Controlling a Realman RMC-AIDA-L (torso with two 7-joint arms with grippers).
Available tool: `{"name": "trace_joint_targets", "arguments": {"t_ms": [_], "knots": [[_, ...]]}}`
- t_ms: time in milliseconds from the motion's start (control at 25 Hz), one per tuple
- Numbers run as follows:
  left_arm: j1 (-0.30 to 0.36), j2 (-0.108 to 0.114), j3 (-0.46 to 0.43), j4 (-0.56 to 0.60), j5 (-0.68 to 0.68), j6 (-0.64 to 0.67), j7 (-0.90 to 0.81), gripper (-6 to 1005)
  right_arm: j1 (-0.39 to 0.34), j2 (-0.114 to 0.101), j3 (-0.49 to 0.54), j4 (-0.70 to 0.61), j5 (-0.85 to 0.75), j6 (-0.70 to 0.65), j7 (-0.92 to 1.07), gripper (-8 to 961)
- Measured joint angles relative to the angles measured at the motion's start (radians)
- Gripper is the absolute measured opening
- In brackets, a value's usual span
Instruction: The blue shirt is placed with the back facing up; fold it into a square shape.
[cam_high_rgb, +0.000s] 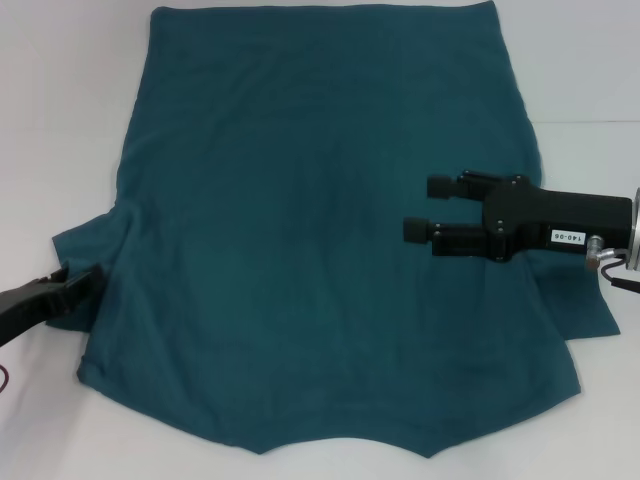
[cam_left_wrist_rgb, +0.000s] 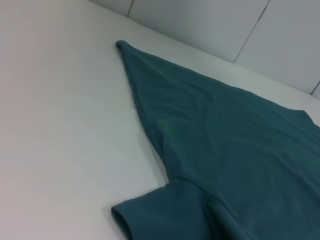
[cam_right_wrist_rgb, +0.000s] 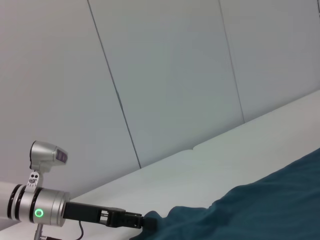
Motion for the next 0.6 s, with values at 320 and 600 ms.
{"name": "trace_joint_targets", "arguments": {"t_ms": [320, 600], "knots": [[-0.006, 0.003, 0.001, 0.002, 0.003, -0.005, -0.001, 401, 0.0, 0.0, 0.0, 0.002, 0.004, 0.002, 0.0, 904], [-0.009, 0.005, 0.001, 0.005, 0.005, -0.009, -0.001, 125, -0.006, 0.0, 0.0, 0.004, 0.022, 0.002, -0.004, 903]]}}
